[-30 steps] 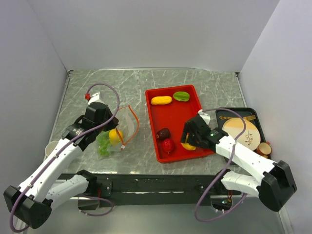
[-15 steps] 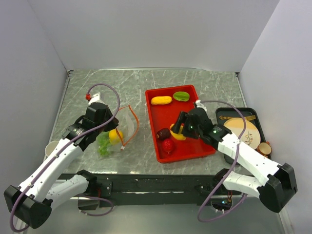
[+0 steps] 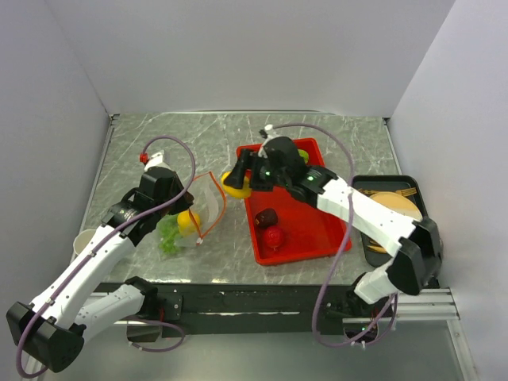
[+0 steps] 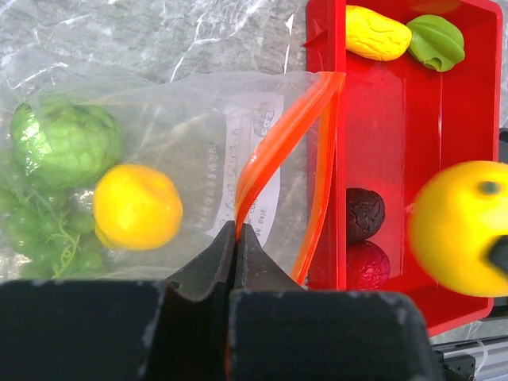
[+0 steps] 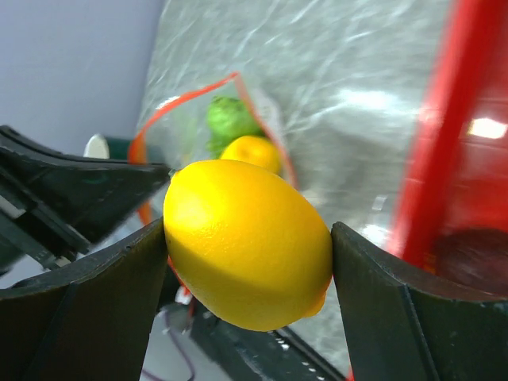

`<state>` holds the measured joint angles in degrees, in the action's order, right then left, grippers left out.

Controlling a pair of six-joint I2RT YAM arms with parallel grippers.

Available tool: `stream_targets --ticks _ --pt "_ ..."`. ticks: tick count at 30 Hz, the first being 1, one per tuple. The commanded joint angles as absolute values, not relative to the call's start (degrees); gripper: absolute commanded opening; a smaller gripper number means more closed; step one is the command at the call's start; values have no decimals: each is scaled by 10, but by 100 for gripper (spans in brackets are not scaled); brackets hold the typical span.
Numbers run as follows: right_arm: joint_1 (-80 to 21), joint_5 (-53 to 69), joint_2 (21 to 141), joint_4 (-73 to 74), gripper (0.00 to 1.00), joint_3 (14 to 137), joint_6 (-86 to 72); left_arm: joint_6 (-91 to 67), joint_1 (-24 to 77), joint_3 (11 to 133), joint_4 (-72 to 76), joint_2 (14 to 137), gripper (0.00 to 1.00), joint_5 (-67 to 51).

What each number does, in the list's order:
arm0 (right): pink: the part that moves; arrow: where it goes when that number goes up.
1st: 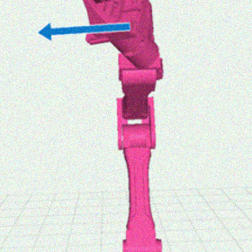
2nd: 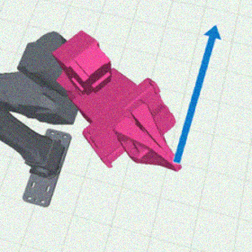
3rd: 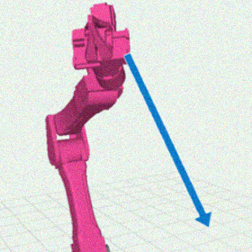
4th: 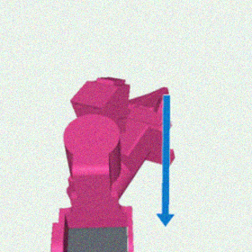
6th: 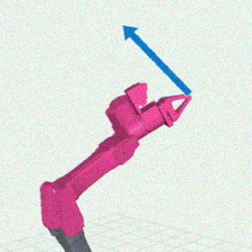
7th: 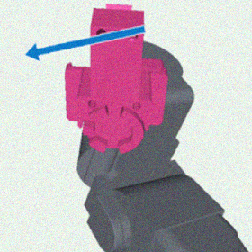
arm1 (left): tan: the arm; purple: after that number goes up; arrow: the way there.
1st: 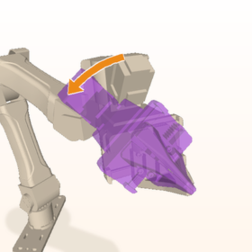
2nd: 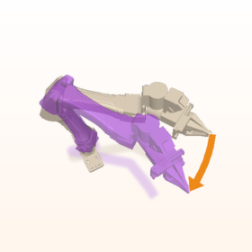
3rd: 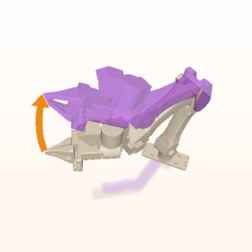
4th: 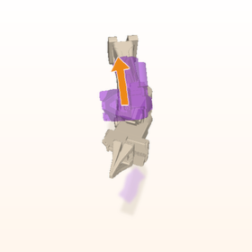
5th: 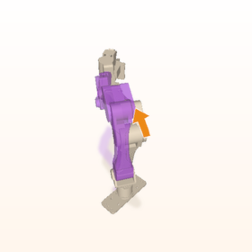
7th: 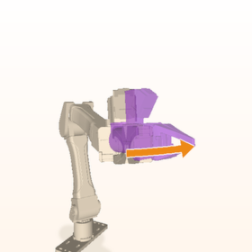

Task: Place the food in the zip-top bag and seal the zipper
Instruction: Place the fake fruit in the zipper food storage bag.

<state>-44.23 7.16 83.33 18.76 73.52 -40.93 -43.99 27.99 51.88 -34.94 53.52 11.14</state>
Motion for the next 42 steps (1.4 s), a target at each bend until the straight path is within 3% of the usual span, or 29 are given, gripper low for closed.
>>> stream_targets --ticks 1,13,17,21,25,26,34,42 --pt "-462 145 897 157 50 796 -436 -425 280 549 -345 532 1 104" --pt "-508 175 1013 142 50 851 -447 -437 280 545 -346 510 1 94" --pt "-519 176 1039 157 54 879 -439 -432 280 554 -356 505 1 105" --pt "-523 178 1038 157 85 885 -432 -433 280 559 -367 499 1 118" --pt "-524 143 1004 165 92 874 -418 -438 280 561 -369 493 1 124" --pt "-525 119 992 163 100 860 -413 -439 280 561 -369 492 1 124" --pt "-508 -32 888 245 100 835 -372 -438 280 565 -364 497 1 127" --pt "-439 -99 807 318 100 690 -385 -439 280 558 -350 507 1 112"
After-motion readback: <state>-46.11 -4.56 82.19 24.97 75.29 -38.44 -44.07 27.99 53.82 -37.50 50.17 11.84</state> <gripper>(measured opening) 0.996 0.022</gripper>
